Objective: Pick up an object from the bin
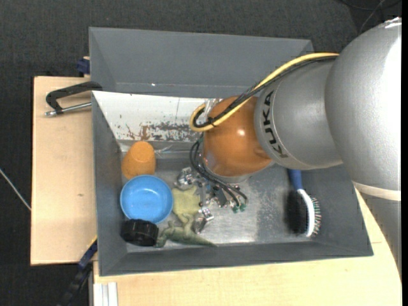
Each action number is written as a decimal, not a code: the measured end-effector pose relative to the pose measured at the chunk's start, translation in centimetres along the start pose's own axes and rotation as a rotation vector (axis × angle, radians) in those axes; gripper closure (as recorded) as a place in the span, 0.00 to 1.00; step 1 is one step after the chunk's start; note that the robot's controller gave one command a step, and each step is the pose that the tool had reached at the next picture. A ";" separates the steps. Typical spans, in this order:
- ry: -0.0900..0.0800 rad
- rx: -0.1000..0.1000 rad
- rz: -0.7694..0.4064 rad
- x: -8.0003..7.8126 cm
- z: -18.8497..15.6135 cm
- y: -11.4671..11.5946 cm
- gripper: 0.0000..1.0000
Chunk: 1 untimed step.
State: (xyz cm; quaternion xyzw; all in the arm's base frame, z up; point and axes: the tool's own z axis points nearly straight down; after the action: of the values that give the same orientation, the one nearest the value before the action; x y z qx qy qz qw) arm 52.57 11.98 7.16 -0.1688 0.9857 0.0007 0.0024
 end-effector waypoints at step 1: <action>-0.012 0.000 0.006 -0.4 -0.4 -0.3 1.00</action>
Offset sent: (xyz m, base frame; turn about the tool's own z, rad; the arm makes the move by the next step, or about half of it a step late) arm 0.0000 0.0000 0.0000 0.0000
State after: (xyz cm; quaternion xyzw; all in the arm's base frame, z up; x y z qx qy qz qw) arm 53.00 11.83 7.54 -0.1660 0.9861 0.0018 0.0084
